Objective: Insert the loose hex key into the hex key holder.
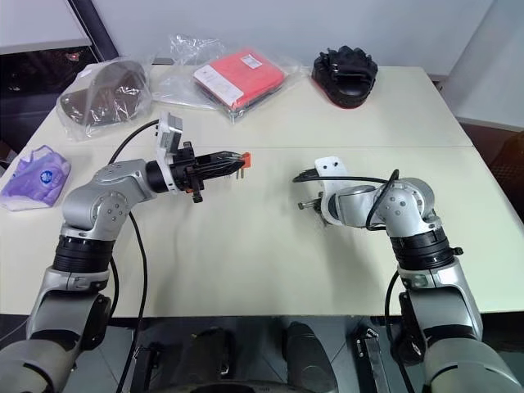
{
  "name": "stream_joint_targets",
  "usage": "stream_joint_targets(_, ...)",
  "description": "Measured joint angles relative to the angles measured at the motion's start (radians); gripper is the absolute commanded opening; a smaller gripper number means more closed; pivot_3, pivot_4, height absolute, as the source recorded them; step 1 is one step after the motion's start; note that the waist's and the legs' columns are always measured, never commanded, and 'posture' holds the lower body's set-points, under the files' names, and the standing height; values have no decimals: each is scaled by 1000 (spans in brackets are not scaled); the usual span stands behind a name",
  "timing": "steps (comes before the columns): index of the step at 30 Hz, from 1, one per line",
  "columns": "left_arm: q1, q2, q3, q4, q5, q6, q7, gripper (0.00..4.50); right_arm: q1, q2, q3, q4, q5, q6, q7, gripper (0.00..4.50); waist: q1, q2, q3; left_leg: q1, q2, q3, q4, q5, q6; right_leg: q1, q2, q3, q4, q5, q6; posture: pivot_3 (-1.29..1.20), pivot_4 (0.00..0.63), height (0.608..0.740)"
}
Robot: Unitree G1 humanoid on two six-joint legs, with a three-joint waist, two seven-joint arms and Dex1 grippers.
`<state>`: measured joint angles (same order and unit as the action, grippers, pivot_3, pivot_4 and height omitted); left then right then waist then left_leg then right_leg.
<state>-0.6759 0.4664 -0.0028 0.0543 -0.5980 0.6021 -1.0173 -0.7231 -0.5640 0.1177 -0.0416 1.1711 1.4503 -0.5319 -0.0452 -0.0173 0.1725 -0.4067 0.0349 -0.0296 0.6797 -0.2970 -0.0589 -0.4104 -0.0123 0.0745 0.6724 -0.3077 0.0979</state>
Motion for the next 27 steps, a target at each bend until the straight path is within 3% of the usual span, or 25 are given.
stream_joint_targets(6, -3, -1, 0, 3, 0, 0, -1, 88, 45, 19, 3, -89, -167, -30, 131, 43, 0, 0, 0, 0, 0, 0, 0, 0, 0, 0, 0, 0, 0, 0, 0, 0, 150, 740)
stream_joint_targets(10, -8, -9, -3, 6, 0, 0, -2, 88, 111, -6, 112, -172, -397, -319, 304, 43, 1, 2, 1, -2, -1, 0, 0, 0, 0, -3, 0, 0, 0, 0, 0, 0, 150, 740)
stream_joint_targets(12, -8, -15, -3, 10, 1, -1, -3, 88, 143, 11, 90, -187, -490, -484, 354, 43, 4, 2, 1, -2, -1, 0, 0, 0, 0, -2, -1, 0, -1, 0, 1, 0, 150, 740)
stream_joint_targets(15, -20, -39, -8, 32, 9, -6, -3, 88, 192, 122, -15, -186, -585, -780, 430, 43, 5, 1, 1, -2, -1, 0, -1, 0, 0, -2, -1, 0, -1, 1, 1, 0, 150, 740)
stream_joint_targets(17, -27, -42, -18, 34, 14, -10, -3, 88, 186, 124, -34, -188, -620, -866, 449, 43, 5, 1, 1, -2, -1, 0, 0, 0, 0, -2, -1, 0, -1, 1, 2, 0, 150, 740)
stream_joint_targets(19, -51, -55, -17, 76, 22, -21, -1, 88, 177, 240, -102, -163, -658, -1069, 503, 43, 3, 2, 1, -2, -1, 0, 0, 0, 0, -2, -1, 0, 0, 1, 2, 0, 150, 740)
stream_joint_targets(24, -118, -93, -19, 128, 22, -20, -1, 88, 116, 473, -140, -171, -555, -1298, 682, 43, 1, 2, 1, -1, -1, -1, -1, 0, 0, -3, -1, -1, 3, 1, 2, 0, 150, 740)
stream_joint_targets(27, -129, -96, -18, 149, 22, -20, -1, 88, 109, 525, -126, -129, -587, -1382, 749, 43, 4, 2, 1, -1, -2, -1, 0, 0, -1, -2, -2, -1, 4, 1, 2, 0, 150, 740)
